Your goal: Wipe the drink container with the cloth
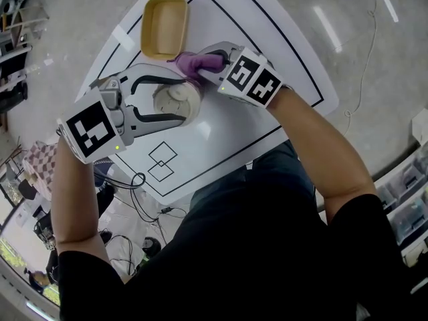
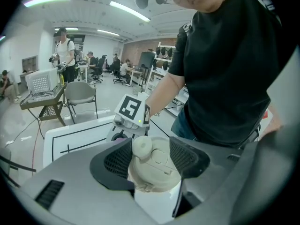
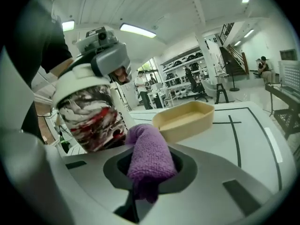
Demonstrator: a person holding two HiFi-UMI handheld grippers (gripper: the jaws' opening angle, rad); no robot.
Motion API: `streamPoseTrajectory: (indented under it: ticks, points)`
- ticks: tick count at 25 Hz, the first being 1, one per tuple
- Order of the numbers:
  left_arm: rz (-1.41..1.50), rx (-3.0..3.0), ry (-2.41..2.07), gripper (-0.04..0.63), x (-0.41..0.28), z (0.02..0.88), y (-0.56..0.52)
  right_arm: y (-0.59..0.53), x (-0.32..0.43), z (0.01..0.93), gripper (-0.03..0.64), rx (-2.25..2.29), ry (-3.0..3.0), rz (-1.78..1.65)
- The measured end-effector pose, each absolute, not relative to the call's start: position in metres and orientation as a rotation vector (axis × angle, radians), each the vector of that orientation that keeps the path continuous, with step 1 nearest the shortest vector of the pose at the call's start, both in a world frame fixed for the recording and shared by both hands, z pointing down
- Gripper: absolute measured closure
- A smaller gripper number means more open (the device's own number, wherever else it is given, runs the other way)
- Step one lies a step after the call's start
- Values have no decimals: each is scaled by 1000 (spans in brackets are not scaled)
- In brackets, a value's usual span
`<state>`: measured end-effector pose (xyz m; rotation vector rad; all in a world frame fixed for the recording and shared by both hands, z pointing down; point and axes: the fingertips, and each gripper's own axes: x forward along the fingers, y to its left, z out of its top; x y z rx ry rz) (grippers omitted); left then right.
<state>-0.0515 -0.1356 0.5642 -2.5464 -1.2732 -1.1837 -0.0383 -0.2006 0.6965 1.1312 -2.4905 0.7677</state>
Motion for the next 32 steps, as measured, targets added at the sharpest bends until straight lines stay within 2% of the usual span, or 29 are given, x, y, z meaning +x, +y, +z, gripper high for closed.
streamPoseTrajectory:
  ticks: [15,17,18,21,32]
  points:
    - [-1170,-2610,-1233,316,-52,563,-138,-205,-42,720,538,1073,-2300,635]
    - [-1179,-2655,-1192,311,-51,564,-140,-204,-38,713,538,1088,-2297,632]
    - [-1183,-2676,-1171,272,-51,564,-141,-203,-35,709,538,1096,-2294,624]
    - [-1138,-2773,-1112,247,-51,560,-144,-191,-26,694,537,1111,-2285,608]
    - [-860,-3145,-566,244,-55,483,-180,-160,6,607,535,1118,-2227,496]
